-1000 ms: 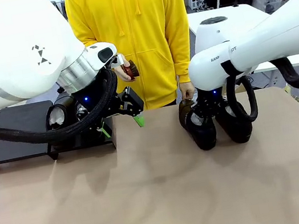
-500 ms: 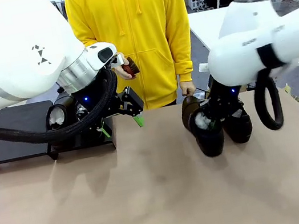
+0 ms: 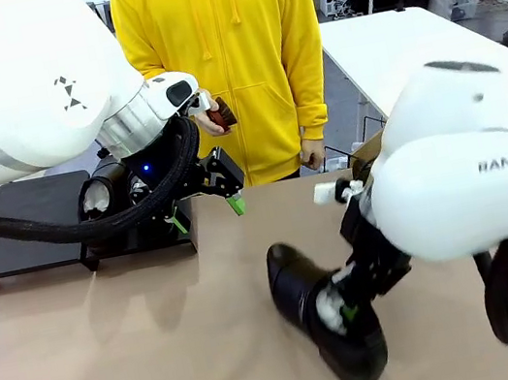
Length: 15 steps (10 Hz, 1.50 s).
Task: Organize the shoes by placing them on the stand.
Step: Pick up one Shoe and place it in the middle of the table.
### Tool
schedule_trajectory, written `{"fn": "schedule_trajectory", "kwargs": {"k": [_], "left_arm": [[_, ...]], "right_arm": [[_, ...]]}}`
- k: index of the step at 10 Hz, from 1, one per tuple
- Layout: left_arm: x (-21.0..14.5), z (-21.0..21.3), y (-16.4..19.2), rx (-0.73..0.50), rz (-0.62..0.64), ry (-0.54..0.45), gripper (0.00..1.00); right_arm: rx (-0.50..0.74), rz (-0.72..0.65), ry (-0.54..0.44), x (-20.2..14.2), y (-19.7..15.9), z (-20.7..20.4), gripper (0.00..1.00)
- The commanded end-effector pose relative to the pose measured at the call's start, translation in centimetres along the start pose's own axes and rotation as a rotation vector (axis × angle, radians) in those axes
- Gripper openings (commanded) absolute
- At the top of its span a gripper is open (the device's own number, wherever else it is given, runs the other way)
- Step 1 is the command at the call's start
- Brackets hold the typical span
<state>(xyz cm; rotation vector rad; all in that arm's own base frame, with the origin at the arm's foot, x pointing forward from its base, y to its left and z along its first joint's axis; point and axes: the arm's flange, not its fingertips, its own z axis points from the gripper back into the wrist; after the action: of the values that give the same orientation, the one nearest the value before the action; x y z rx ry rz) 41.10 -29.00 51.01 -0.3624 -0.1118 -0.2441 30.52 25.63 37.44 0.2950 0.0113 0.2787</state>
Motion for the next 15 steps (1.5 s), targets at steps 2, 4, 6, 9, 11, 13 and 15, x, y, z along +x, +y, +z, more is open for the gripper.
{"fn": "schedule_trajectory", "kwargs": {"k": [2, 4, 6, 9, 11, 13, 15], "left_arm": [[-0.2, 0.1, 0.0, 0.017, 0.010, -0.010, 1.00], [-0.2, 0.1, 0.0, 0.017, 0.010, -0.010, 1.00], [-0.2, 0.1, 0.0, 0.017, 0.010, -0.010, 1.00], [-0.2, 0.1, 0.0, 0.017, 0.010, -0.010, 1.00], [-0.2, 0.1, 0.0, 0.017, 0.010, -0.010, 1.00], [-0.2, 0.1, 0.0, 0.017, 0.010, -0.010, 1.00], [-0.2, 0.1, 0.0, 0.017, 0.010, -0.010, 1.00]], "right_arm": [[0.058, -0.042, -0.110, 0.3, 0.3, -0.3, 0.00], [0.076, -0.123, -0.132, 1.4, 0.4, -2.7, 0.00], [0.063, -0.195, -0.114, 2.3, 0.0, -3.7, 0.00], [0.090, -0.262, -0.111, 3.0, -0.1, -4.0, 0.12], [0.096, -0.262, -0.107, 3.1, -0.1, -4.0, 0.47], [0.119, -0.260, -0.124, 2.6, 0.0, -3.2, 0.82], [0.153, -0.257, -0.150, 1.6, -0.4, -1.3, 1.00]]}}
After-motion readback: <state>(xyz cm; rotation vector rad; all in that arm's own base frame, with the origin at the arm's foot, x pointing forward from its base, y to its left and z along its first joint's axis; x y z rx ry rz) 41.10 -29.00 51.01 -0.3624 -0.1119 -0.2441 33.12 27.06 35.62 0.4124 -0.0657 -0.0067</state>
